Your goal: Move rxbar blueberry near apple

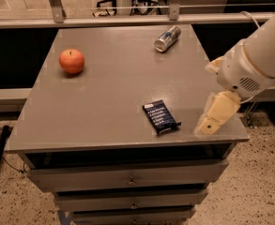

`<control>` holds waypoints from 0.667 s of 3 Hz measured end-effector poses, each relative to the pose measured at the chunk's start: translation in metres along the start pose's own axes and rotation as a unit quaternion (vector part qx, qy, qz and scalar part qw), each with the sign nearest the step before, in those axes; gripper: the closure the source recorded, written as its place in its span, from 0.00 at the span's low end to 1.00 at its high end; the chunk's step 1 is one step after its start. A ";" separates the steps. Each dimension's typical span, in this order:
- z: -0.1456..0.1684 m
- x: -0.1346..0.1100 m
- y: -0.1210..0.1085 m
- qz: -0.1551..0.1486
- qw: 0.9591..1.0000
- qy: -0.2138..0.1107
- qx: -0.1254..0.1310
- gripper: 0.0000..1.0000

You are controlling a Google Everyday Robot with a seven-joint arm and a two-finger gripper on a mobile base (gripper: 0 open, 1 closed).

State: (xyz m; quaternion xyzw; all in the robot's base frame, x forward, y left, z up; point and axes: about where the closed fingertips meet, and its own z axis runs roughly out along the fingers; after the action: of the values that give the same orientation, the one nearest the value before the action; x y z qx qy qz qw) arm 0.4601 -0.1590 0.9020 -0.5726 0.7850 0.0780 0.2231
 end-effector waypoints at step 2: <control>0.053 -0.031 0.019 0.007 0.998 -0.058 -0.039 0.00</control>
Offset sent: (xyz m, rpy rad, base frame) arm -0.0025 0.0839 -0.0554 0.1941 0.0504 0.0720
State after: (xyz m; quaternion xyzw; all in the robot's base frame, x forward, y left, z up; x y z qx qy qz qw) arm 0.4641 -0.1062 0.8656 -0.5698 0.7712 0.1430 0.2453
